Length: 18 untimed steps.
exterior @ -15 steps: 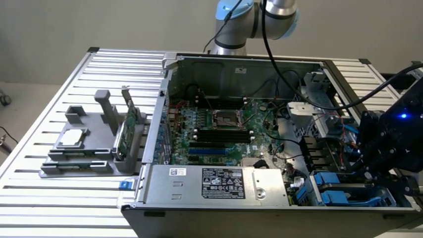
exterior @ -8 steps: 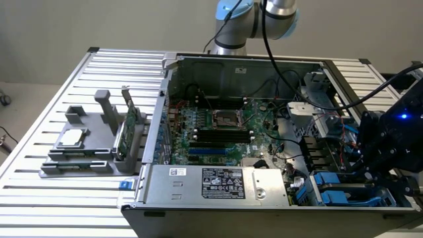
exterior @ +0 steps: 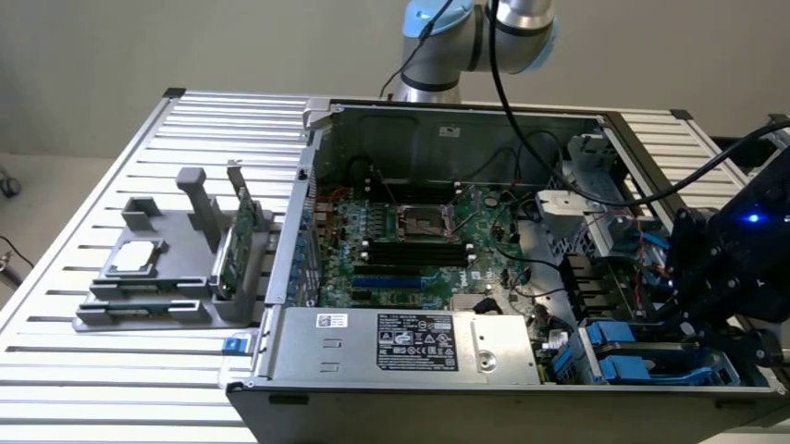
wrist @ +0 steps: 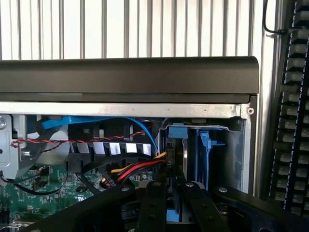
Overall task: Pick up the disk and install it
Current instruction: 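Insert the first disk wire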
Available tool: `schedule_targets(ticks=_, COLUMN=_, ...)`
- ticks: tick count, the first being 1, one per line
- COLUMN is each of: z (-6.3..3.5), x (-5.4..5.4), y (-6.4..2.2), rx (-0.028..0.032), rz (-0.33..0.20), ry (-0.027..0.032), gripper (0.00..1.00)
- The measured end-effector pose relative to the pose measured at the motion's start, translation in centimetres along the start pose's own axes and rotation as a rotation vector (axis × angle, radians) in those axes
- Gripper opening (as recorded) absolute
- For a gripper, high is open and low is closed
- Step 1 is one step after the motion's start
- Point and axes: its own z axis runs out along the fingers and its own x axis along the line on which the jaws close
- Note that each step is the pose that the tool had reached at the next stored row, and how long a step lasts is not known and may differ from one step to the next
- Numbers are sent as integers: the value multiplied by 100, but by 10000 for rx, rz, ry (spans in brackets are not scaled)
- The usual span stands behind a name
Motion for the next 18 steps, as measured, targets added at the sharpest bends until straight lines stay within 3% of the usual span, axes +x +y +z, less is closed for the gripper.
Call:
schedule_targets(ticks=11, z=38, x=-3, y=10, rx=-2, rz=-1, ry=4, gripper=17)
schedule_targets(ticks=13, z=42, x=-4, y=11, rx=-1, rz=-2, ry=8, gripper=25)
schedule_targets(ticks=14, z=37, x=-4, y=11, rx=0, rz=-2, ry=4, gripper=25)
schedule_targets(ticks=15, z=23, x=-2, y=11, rx=0, rz=-1, ry=1, gripper=32)
schedule_targets(ticks=18, z=-79, x=8, y=14, rx=1, rz=0, ry=2, gripper=32)
